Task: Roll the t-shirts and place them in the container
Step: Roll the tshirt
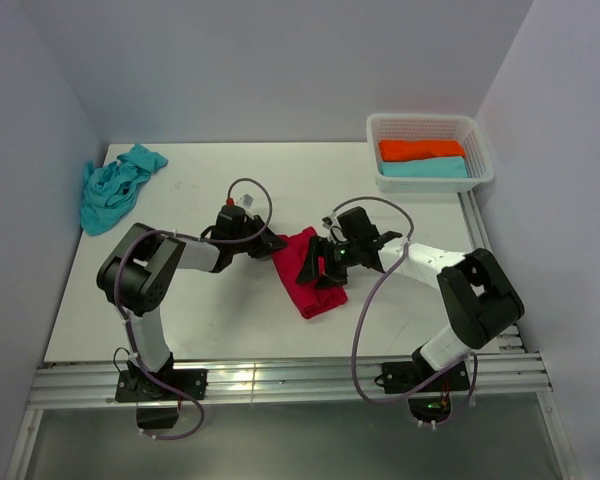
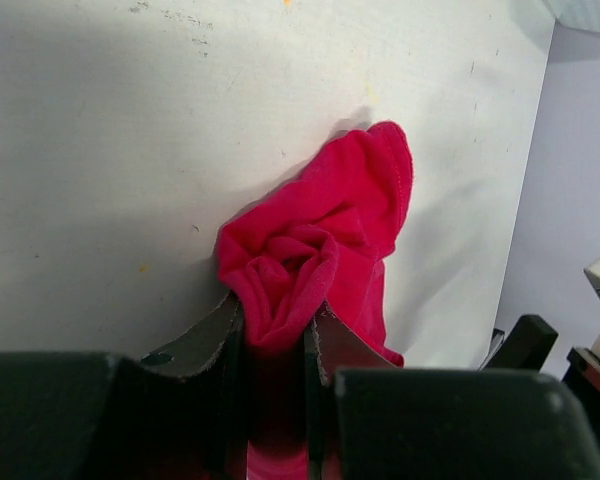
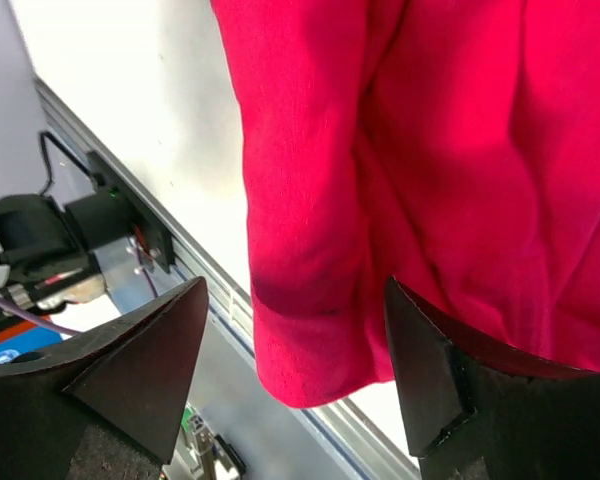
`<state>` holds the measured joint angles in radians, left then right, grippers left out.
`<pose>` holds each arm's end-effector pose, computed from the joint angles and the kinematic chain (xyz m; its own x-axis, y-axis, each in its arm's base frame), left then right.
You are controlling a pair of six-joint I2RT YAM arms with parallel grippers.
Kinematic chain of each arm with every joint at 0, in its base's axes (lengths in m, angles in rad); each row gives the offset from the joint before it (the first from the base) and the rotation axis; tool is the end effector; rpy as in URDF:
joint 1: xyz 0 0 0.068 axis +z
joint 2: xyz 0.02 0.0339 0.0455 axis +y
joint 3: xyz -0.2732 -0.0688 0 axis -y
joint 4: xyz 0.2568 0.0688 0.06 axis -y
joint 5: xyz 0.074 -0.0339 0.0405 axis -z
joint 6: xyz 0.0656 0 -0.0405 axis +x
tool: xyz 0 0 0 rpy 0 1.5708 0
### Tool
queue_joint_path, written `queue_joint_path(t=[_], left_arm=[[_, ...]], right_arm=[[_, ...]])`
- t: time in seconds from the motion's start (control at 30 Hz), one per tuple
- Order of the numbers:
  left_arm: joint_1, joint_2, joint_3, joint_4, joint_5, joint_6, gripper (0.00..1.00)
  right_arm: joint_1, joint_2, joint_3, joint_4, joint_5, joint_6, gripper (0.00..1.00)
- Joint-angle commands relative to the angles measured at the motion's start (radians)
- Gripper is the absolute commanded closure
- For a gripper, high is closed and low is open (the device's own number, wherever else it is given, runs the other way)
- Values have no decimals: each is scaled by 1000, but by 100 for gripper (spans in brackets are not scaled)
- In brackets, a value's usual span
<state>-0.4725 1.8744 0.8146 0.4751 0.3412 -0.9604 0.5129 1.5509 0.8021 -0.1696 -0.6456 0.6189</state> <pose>0.3398 -0.1983 0.1046 -0.8367 -0.4395 -0.3266 -0.0145 0.6140 -0.7892 0.2597 0.1915 0.1553 -0.9760 -0.0178 -0.2171 -0.1768 0.6471 0.7416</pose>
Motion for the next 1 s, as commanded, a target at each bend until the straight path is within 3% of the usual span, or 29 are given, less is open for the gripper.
queue_joint_path(t=[0.0, 0.3, 0.4, 0.43, 0.53, 0.63, 0.73, 0.8, 0.93, 0.97], left_arm=[[-8, -34, 23, -56, -45, 46, 100], [-20, -46, 58, -147, -97, 58, 100], [-21, -49, 60, -168, -110, 60, 100], [-23, -49, 61, -176, -113, 60, 100], [-23, -49, 58, -173, -110, 61, 100], [-23, -50, 57, -173, -100, 68, 100], [-23, -54, 61, -176, -96, 78, 100], [-21, -52, 64, -182, -97, 84, 100], [-21, -50, 72, -190, -96, 83, 100], [-23, -50, 74, -193, -100, 84, 99]], right_arm=[[38, -38, 9, -74, 55, -13, 23], [183, -21, 16, -116, 147, 19, 31], [217, -28, 5, -123, 173, 36, 44], [222, -28, -9, -123, 182, 42, 59], [220, -26, -52, -70, 144, 59, 91], [202, -26, -146, 103, 61, 106, 99], [155, -32, -279, 349, -61, 177, 100], [133, -6, -334, 422, -106, 185, 100], [113, 57, -320, 378, -98, 108, 90], [113, 64, -314, 358, -92, 98, 83]])
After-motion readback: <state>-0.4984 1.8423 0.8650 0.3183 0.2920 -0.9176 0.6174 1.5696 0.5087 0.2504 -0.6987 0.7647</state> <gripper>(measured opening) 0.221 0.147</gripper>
